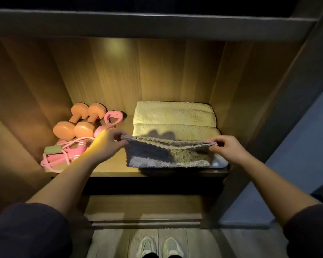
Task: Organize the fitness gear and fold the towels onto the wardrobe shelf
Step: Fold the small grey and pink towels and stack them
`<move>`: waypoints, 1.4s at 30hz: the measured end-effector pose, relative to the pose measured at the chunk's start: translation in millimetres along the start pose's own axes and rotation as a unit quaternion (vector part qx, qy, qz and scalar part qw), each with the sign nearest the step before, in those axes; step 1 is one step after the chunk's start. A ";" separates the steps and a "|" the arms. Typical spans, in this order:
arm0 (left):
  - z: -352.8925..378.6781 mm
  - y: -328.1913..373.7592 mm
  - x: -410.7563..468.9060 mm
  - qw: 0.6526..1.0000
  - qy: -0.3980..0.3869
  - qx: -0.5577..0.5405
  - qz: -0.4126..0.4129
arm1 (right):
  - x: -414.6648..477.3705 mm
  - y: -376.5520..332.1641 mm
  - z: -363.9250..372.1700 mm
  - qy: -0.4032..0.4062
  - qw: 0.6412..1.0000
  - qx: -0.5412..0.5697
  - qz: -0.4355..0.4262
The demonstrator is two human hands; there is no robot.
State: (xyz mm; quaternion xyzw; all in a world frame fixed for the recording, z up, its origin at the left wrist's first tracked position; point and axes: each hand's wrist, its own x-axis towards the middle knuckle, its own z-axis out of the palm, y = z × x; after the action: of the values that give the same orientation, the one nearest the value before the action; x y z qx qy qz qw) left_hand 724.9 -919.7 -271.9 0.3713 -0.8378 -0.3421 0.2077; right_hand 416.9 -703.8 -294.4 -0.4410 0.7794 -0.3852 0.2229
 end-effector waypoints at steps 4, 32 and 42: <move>-21.2 19.0 -41.9 0.983 -0.009 -0.160 -0.094 | -34.3 -11.6 -21.2 -0.020 0.998 0.059 -0.015; 73.8 13.2 -39.6 0.962 0.250 0.003 -0.112 | -41.3 -11.5 42.7 0.251 0.968 0.001 0.014; 81.0 4.9 73.3 0.972 0.180 0.064 -0.139 | 80.4 11.8 34.8 0.197 0.973 -0.055 0.106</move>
State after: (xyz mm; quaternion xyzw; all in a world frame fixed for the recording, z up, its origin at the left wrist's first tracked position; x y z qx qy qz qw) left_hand 626.9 -939.4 -316.5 0.5526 -0.7467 -0.2405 0.2814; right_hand 393.7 -783.3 -325.4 -0.2827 0.8705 -0.3948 0.0799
